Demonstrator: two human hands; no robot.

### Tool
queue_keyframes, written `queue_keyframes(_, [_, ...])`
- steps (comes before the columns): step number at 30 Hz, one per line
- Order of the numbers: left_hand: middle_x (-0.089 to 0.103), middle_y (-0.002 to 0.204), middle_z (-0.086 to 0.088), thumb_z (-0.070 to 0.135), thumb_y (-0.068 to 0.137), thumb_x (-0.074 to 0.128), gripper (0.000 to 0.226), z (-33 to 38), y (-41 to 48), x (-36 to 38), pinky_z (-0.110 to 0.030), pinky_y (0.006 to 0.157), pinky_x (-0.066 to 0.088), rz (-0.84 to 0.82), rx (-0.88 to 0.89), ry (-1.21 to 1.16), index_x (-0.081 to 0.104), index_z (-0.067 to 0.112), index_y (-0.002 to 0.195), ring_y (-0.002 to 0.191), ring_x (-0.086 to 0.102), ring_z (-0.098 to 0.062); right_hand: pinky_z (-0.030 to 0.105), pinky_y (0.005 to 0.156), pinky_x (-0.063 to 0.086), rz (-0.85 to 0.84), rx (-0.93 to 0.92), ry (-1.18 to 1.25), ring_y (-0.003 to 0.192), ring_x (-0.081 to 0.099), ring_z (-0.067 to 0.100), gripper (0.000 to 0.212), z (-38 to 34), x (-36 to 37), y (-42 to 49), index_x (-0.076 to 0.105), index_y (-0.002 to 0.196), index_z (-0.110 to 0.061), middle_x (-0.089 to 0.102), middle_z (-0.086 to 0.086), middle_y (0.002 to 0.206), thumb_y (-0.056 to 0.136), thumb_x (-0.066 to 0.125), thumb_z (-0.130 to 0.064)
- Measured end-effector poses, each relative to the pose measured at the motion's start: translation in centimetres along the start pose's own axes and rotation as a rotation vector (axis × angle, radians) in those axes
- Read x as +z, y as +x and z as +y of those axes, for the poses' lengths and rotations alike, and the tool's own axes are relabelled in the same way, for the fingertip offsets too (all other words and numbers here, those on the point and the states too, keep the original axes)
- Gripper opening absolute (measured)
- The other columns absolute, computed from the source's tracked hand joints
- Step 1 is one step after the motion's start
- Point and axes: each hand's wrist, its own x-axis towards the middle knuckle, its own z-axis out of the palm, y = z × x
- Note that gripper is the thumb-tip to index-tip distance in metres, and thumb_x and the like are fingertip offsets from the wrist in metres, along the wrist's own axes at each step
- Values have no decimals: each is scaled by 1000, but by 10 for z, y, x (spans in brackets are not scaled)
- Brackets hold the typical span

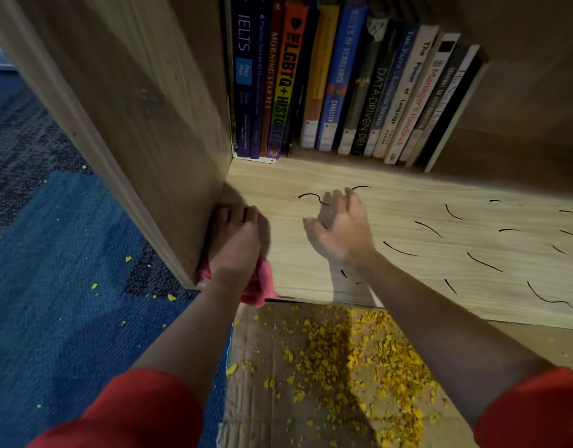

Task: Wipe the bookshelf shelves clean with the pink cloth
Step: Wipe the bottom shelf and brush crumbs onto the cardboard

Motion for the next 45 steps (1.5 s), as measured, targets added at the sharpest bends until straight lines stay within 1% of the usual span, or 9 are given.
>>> queue_keyframes(3, [32,136,1,20,92,45,48,-1,5,1,-36,112,19,-6,27,31,33,24,138,127,26,-23,41,118,5,-191,88,-89,144,-3,27,112,13,-3,16,7,147,-3,-2,14,156,73,55,-72])
queue_keyframes(7, [28,141,1,18,92,43,51,1,7,0,-34,112,14,-11,23,10,30,26,140,130,22,-22,39,118,1,-258,70,-21,145,-9,22,125,23,-4,19,0,149,-5,-7,10,157,64,64,-72])
queue_keyframes(14, [40,136,2,10,88,44,47,14,37,2,-32,108,19,34,25,-56,44,28,131,126,31,-23,36,117,-3,-290,25,48,144,-14,21,124,31,-5,17,-6,149,-7,-13,7,157,67,68,-64])
queue_keyframes(19, [41,136,-3,-6,88,38,52,35,66,9,-33,105,29,-5,23,-306,46,17,134,125,34,-25,35,116,-6,-304,25,43,143,-18,20,125,33,-3,20,-9,148,-7,-17,7,156,68,66,-66])
queue_keyframes(24, [56,123,2,-10,88,44,48,41,77,19,-33,99,36,-34,260,-434,56,15,127,115,46,-23,34,115,-5,-299,25,65,143,-17,21,124,33,-4,20,-8,149,-8,-16,7,156,68,66,-66])
queue_keyframes(29, [57,121,9,-10,90,42,47,33,73,22,-30,103,40,-96,237,-527,60,19,122,112,53,-9,34,115,8,-208,24,125,141,-1,25,120,35,0,14,4,149,-10,4,8,149,64,68,-67])
queue_keyframes(32, [51,127,1,-14,83,39,54,37,70,26,-39,105,37,-59,226,-483,54,15,127,122,48,-22,35,114,17,-181,41,140,134,10,25,114,35,2,13,12,147,-15,15,7,139,63,70,-67])
queue_keyframes(40, [47,132,9,-5,89,40,55,39,64,22,-30,105,33,56,228,-317,47,24,135,121,41,-16,37,119,8,-287,41,-33,145,-7,24,116,26,-10,11,1,149,-6,-1,12,156,71,62,-67])
queue_keyframes(45, [46,134,9,2,92,41,49,39,64,17,-23,105,28,46,209,-339,48,24,134,122,40,-15,40,118,-5,-373,35,19,142,-23,21,115,35,-9,6,-9,150,-17,-19,7,156,73,61,-67])
